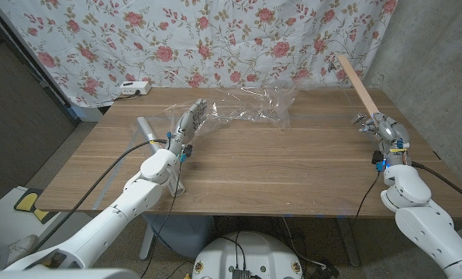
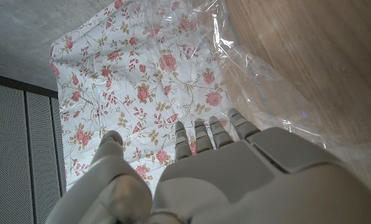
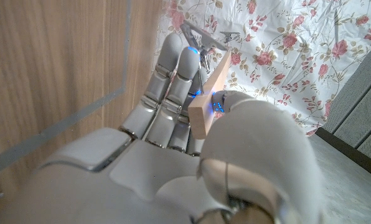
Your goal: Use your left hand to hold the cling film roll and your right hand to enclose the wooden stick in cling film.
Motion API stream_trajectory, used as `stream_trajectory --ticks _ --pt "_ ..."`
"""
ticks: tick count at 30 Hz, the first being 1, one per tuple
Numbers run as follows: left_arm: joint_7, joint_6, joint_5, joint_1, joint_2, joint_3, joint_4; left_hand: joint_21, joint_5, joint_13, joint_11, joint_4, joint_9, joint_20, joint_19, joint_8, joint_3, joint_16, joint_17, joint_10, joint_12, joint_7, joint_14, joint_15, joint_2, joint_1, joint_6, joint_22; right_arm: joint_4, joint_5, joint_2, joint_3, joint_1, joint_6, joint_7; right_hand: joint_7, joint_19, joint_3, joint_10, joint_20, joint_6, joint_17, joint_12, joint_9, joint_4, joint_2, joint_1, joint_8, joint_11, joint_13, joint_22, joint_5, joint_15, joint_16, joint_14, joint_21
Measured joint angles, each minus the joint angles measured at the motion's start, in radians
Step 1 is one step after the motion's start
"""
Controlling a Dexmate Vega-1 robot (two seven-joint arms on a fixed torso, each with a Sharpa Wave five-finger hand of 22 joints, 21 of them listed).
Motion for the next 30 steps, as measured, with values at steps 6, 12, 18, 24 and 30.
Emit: stream_trajectory --ticks 6,12,18,24,30 --pt "0.002 -0.006 0.003 0.005 0.007 -0.005 -0.017 0.000 0.000 0.000 -0.004 0.000 0.000 0.000 0.000 0.000 0.000 0.000 0.000 0.004 0.000 0.000 0.000 0.000 0.000 0.000 0.000 0.000 -0.013 0.019 -0.012 0.003 -0.005 -0.009 0.030 0.000 0.000 0.000 0.001 0.000 0.000 -0.003 -0.002 -0.005 0.000 0.000 0.000 -0.005 0.001 0.002 -0.005 0.003 0.000 0.000 0.000 0.014" --pt "0.008 -0.014 0.010 0.014 0.015 -0.011 -0.035 0.000 0.000 0.000 -0.003 0.000 0.000 0.000 0.000 0.000 0.000 0.000 0.000 0.004 0.000 0.000 0.000 0.000 0.000 0.000 0.000 0.000 -0.046 0.036 -0.040 0.011 -0.015 -0.017 0.060 0.000 -0.005 0.000 0.005 0.005 0.000 -0.006 -0.009 -0.011 0.000 0.000 0.000 -0.007 0.005 0.008 -0.013 0.011 -0.003 0.000 0.006 0.038" --pt "0.015 -0.014 0.017 0.023 0.023 -0.016 -0.053 0.000 0.000 0.000 -0.004 0.000 0.000 0.000 0.000 0.000 0.000 0.000 0.000 0.004 0.000 0.000 0.000 0.000 0.000 0.000 0.000 0.000 -0.065 0.058 -0.052 0.024 -0.026 -0.017 0.094 0.005 -0.005 0.000 0.011 0.005 0.005 -0.007 -0.015 -0.019 0.000 0.000 0.000 -0.010 0.011 0.013 -0.023 0.018 -0.003 0.000 0.011 0.058" --pt "0.021 -0.015 0.020 0.032 0.029 -0.019 -0.065 0.000 0.000 0.000 -0.004 0.000 0.000 0.000 0.000 0.000 0.000 0.000 0.000 0.004 0.000 0.000 0.000 0.000 0.000 0.000 0.000 0.000 -0.090 0.078 -0.063 0.046 -0.045 -0.014 0.124 0.011 -0.005 0.000 0.012 0.005 0.011 -0.009 -0.017 -0.024 0.000 0.000 0.000 -0.017 0.012 0.013 -0.034 0.021 -0.007 -0.001 0.018 0.076" --pt "0.025 -0.017 0.022 0.044 0.035 -0.024 -0.077 0.000 0.000 0.000 0.000 0.000 0.000 0.000 0.000 0.000 0.000 0.000 0.000 0.007 0.000 0.000 0.000 0.000 0.000 0.000 0.000 0.000 -0.106 0.102 -0.066 0.065 -0.060 -0.013 0.153 0.011 -0.015 0.000 0.016 0.006 0.011 -0.010 -0.024 -0.033 0.000 -0.002 -0.002 -0.020 0.016 0.014 -0.049 0.027 -0.007 -0.005 0.018 0.096"
